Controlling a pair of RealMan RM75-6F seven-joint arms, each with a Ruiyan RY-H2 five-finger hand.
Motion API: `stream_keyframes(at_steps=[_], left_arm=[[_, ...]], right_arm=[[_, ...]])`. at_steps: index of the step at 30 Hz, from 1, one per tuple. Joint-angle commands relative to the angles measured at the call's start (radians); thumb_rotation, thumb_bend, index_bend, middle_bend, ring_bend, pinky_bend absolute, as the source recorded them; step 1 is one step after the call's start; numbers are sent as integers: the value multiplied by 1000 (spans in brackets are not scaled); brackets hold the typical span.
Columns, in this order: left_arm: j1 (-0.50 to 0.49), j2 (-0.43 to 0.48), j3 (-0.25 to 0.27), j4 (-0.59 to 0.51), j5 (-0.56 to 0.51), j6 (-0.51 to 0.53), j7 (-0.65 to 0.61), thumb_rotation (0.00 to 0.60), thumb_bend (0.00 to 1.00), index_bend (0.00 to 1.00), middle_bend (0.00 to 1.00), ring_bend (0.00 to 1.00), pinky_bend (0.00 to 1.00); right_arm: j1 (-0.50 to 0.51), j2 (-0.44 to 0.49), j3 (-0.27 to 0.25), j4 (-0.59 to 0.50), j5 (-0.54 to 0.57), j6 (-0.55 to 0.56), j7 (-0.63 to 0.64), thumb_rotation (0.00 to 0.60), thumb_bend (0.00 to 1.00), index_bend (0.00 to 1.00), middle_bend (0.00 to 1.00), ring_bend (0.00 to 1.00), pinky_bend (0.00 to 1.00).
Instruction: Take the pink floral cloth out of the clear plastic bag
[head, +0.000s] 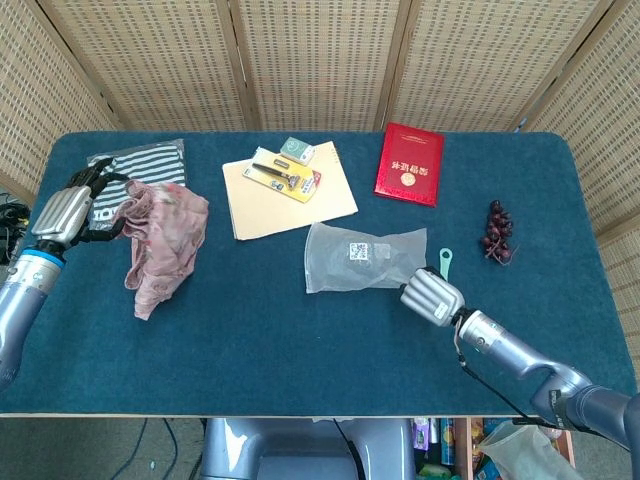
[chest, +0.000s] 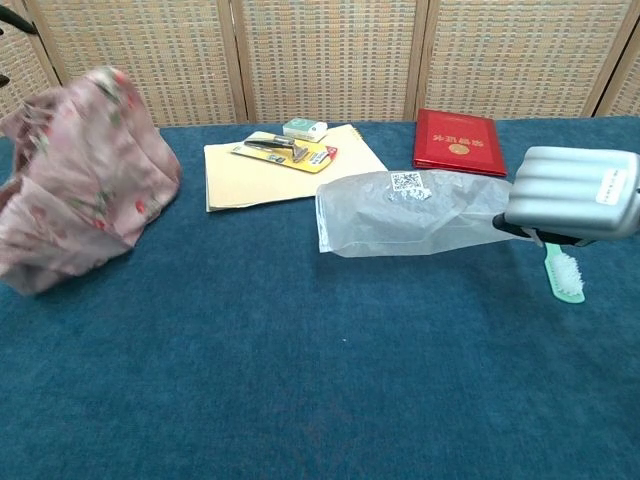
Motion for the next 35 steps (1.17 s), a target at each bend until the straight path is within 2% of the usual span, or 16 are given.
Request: stream_keyframes(at_steps=[1, 2, 4, 5, 7, 12, 18, 23, 27, 31, 35], left_arm=[[17, 21, 3, -26, 18, 31, 7, 600, 262, 0, 0, 0, 0], [23, 31, 6, -37, 21, 38, 16, 600, 256, 0, 0, 0, 0], [34, 50, 10, -61, 24, 53, 33, 600, 240, 0, 0, 0, 0], [40, 60, 11, -74, 24, 62, 41, 600, 238, 0, 0, 0, 0], [59, 81, 13, -110, 27, 95, 62, 600, 239, 0, 0, 0, 0], [126, 121, 28, -212, 67, 215, 97, 600, 238, 0, 0, 0, 0], [225, 141, 61, -314, 126, 381, 155, 600, 239, 0, 0, 0, 0], [298, 126, 92, -358, 163, 495, 204, 600, 239, 0, 0, 0, 0], [414, 68, 157, -414, 184, 643, 329, 600, 238, 0, 0, 0, 0], [461, 20, 183, -437, 208, 707, 411, 600, 239, 0, 0, 0, 0], [475, -16, 190, -415, 239, 725, 442, 600, 237, 0, 0, 0, 0]], right_arm=[[-32, 15, 25, -19, 39, 29, -25, 600, 19, 79, 159, 273, 416], [-44, 22, 34, -32, 57, 36, -33, 600, 0, 25, 70, 136, 273], [-69, 42, 51, -68, 97, 46, -49, 600, 0, 0, 4, 21, 97], [-80, 54, 59, -89, 115, 54, -56, 600, 0, 0, 0, 2, 38], [-109, 89, 77, -142, 159, 72, -77, 600, 0, 0, 0, 0, 0], [-177, 173, 115, -275, 244, 137, -73, 600, 0, 0, 0, 0, 0], [-280, 218, 140, -357, 256, 295, 86, 600, 0, 0, 0, 0, 0], [-359, 213, 141, -394, 263, 394, 217, 600, 0, 0, 0, 0, 0], [-472, 177, 127, -432, 272, 517, 383, 600, 0, 0, 0, 0, 0], [-524, 146, 118, -427, 254, 568, 438, 600, 0, 0, 0, 0, 0], [-551, 122, 114, -410, 221, 601, 434, 600, 0, 0, 0, 0, 0]])
